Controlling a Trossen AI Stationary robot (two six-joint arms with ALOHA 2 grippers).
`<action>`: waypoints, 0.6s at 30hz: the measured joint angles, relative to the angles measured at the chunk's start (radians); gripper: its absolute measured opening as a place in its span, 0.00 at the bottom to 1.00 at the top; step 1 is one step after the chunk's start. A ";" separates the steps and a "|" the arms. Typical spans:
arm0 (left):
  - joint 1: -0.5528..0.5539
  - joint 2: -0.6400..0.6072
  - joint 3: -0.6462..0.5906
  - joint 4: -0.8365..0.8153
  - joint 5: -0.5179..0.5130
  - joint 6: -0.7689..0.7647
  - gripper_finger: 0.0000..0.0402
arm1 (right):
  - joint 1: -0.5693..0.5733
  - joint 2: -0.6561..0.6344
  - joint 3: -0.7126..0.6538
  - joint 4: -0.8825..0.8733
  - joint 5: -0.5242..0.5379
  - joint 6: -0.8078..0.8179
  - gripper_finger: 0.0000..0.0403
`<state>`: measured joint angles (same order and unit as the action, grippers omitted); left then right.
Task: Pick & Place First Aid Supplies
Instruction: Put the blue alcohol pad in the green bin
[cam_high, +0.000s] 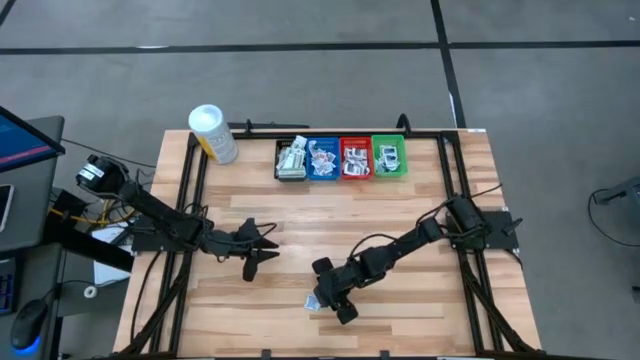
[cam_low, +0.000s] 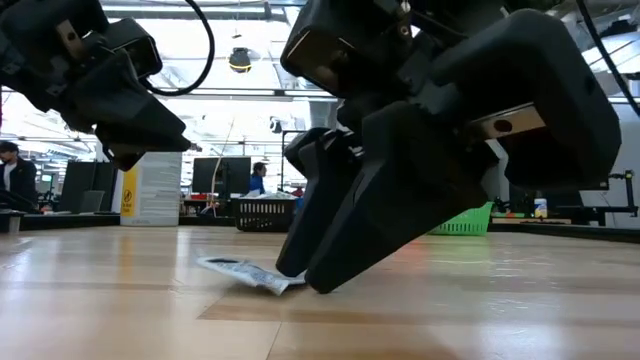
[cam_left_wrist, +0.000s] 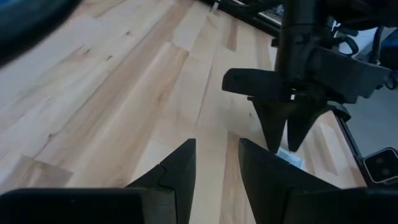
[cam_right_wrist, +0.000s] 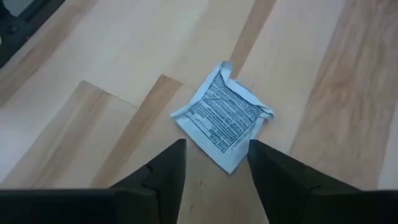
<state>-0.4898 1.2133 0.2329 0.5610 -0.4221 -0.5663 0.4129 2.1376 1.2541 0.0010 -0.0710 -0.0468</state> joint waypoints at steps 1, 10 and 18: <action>-0.003 0.000 0.000 0.000 0.000 0.000 0.30 | 0.000 0.003 0.000 0.000 0.001 -0.004 0.41; -0.004 0.000 0.000 0.000 -0.004 -0.018 0.30 | -0.009 0.006 -0.001 -0.007 0.019 -0.004 0.24; -0.004 0.000 0.000 -0.003 -0.004 -0.018 0.30 | -0.033 0.006 -0.002 -0.008 0.017 0.074 0.02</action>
<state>-0.4934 1.2133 0.2325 0.5575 -0.4259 -0.5846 0.3800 2.1441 1.2518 -0.0074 -0.0539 0.0275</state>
